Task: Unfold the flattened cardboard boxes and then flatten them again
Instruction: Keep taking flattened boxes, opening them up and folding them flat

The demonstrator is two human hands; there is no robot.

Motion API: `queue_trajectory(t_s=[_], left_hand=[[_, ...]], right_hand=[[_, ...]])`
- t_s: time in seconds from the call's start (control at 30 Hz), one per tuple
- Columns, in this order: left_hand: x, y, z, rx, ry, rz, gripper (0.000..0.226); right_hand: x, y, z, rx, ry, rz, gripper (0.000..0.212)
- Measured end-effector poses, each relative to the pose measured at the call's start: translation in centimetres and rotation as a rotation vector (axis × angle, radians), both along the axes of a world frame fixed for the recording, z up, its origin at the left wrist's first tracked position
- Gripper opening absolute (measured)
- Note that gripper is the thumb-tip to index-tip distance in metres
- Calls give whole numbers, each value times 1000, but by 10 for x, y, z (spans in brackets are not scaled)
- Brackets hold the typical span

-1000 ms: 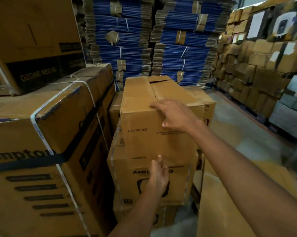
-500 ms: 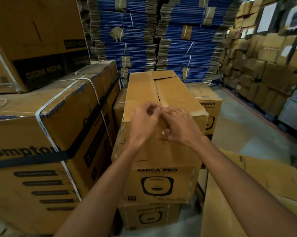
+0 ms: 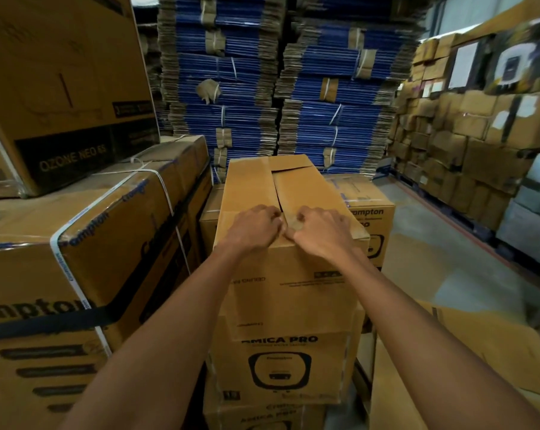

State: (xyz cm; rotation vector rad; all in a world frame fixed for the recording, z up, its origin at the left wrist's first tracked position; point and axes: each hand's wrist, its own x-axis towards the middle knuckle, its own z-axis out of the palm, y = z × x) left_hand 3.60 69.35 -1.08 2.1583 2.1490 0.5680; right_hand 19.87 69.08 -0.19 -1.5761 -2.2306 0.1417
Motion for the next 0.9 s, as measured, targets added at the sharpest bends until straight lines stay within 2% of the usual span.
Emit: queue_trajectory(t_s=[0.2,0.33,0.5,0.63,0.77,0.87,0.9], left_hand=[[0,-9,3,-106,149,-75,48],[-2,-12,3,-104,114,-92,57],[-2,-8,7,-138,99,-63,79],[16,-3,23,-200,88,-138,84],[44,19,33,-372,-25,-182,94],[51,51,33,-387,-148,-167,78],[54,54,39,-394,-149,-143,80]], right_hand=[[-16,7,30,-171,-111,-15,43],[-21,-2,44,17,-204,64,33],[-7,-1,62,336,-277,-16,9],[12,5,63,347,-295,29,11],[17,7,61,366,-310,56,11],[19,7,60,378,-287,62,14],[21,8,60,377,-272,56,16]])
